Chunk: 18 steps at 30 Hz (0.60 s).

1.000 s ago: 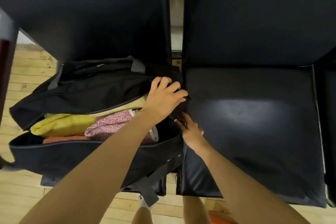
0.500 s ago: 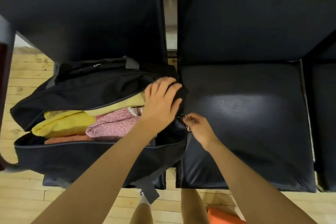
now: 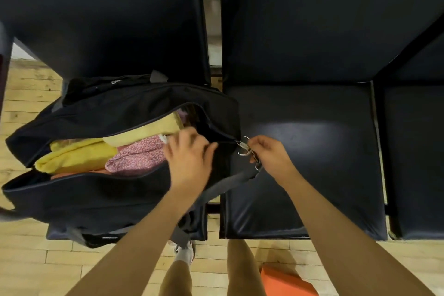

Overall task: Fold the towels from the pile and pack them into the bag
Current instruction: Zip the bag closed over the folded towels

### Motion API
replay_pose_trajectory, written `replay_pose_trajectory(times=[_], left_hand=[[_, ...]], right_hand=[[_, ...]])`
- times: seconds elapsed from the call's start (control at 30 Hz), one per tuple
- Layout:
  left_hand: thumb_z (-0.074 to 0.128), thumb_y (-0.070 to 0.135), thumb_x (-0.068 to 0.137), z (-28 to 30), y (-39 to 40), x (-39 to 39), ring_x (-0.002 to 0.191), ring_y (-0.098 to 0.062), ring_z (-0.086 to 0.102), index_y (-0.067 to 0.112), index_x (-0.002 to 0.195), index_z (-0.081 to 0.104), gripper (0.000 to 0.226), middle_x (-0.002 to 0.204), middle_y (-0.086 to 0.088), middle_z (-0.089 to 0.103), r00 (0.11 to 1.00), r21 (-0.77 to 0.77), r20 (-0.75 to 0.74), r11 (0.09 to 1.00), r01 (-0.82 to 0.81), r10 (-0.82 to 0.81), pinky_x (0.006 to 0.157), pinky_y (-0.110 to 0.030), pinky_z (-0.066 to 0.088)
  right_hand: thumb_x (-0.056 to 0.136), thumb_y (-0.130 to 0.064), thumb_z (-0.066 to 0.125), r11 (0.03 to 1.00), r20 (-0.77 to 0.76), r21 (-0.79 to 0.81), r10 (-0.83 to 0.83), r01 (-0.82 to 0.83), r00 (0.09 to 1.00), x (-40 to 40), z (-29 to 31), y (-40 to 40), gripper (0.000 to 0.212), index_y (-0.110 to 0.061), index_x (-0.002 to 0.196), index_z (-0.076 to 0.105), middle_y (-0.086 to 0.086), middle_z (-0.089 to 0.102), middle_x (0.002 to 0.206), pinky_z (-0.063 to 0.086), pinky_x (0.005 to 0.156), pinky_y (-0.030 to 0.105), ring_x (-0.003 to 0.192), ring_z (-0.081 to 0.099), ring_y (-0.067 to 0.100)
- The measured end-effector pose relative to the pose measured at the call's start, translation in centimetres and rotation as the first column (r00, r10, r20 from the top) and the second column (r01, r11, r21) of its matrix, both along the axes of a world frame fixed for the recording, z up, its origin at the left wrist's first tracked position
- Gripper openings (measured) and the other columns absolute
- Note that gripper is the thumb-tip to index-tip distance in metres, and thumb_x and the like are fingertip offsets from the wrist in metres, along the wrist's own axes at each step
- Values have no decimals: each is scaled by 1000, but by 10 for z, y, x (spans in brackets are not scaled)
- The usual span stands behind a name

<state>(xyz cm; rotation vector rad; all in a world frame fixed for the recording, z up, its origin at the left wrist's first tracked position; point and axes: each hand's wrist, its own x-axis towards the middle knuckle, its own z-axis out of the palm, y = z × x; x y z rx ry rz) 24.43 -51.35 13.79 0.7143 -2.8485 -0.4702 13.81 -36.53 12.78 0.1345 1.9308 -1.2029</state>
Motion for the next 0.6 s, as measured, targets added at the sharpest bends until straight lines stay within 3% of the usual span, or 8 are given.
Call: replay_pose_trajectory(times=[0.1,0.2,0.4,0.6], left_hand=[[53,38,87,1,-17,-10,96,-26,39,12,80,64,29,104,-6,48,999,-60,-32,998,36,-38,85,-42,29],[50,39,87,-4,-15,-14,97,-24,39,12,79,64,32,102,-7,54,996,-10,-30,997,78,-78,84,-37,24],[76,26,78,-14,-30,-16,98,-26,37,9,76,67,19,100,-11,56,998,-53,52,998,37,-34,82,-42,29],[55,32,83,14,-9,-17,98,-27,41,12,85,64,21,106,-5,45,965,-149,-114,964,219,-237,81,-37,27]], right_hand=[[95,-10,52,998,-23,-27,-55,54,998,0,9,-4,23,-14,74,60,3,57,63,38,46,13,51,50,10],[95,-7,54,989,8,-71,-127,127,992,4,14,-4,24,-9,72,61,4,59,65,39,48,15,47,48,8],[94,-9,56,993,-35,-78,-92,89,995,3,20,-5,22,-6,73,64,2,61,64,38,47,16,45,46,7],[93,-12,59,987,-26,-80,-144,142,989,-1,26,-3,19,-3,79,67,1,62,63,38,47,14,43,46,5]])
